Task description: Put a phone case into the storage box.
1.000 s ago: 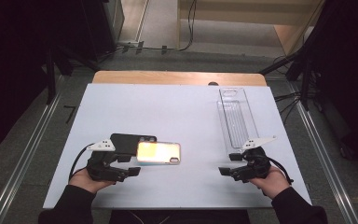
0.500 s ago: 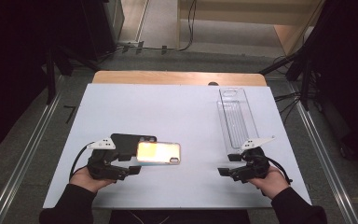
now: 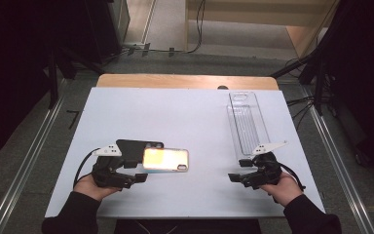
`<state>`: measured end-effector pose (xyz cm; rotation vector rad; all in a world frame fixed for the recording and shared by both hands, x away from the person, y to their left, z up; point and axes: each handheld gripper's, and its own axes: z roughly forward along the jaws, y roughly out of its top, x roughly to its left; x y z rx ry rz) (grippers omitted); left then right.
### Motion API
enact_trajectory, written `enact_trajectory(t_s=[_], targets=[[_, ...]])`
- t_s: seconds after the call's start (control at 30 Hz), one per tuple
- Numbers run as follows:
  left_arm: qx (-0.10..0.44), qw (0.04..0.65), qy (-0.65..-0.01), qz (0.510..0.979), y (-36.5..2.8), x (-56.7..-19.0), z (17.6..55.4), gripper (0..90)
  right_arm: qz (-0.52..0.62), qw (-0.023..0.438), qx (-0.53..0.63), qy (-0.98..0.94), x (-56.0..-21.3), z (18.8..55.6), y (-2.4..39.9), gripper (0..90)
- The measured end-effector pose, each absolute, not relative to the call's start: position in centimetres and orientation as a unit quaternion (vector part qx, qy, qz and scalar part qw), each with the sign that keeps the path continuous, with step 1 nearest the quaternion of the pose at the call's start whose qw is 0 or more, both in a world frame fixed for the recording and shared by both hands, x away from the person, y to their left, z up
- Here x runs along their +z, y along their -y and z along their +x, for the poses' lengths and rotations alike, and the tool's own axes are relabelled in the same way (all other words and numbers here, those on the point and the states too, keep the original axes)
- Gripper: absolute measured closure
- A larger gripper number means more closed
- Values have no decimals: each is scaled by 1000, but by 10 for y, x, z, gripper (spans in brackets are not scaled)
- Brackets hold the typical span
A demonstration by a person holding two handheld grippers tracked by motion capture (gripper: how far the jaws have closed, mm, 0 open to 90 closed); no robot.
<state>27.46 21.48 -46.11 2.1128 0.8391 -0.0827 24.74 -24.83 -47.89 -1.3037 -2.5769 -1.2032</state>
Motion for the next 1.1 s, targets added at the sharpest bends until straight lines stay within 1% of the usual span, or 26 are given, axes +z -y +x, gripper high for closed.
enact_trajectory(t_s=[0.3,0.53,0.6,0.63,0.8,0.83,0.97,1.0,1.1], targets=[[-26,423,-341,839,-215,-460,275,272,-419,4,-383,823,-478,246,249,203],[-20,419,-361,833,-213,-453,281,278,-423,2,-382,822,-478,246,250,203],[-13,419,-367,830,-211,-449,287,285,-423,3,-381,822,-477,246,249,203],[-13,421,-368,829,-211,-449,290,308,-423,4,-381,822,-477,245,249,203],[-9,417,-378,826,-208,-445,300,310,-418,5,-385,823,-477,245,249,203],[-10,415,-379,827,-207,-445,303,324,-417,5,-384,824,-477,245,249,203],[-8,406,-385,829,-203,-444,313,333,-420,4,-383,823,-477,244,249,203],[-9,405,-389,827,-201,-443,318,351,-419,2,-383,823,-476,244,250,203],[-7,403,-397,825,-199,-443,323,353,-420,2,-383,823,-476,243,250,203]])
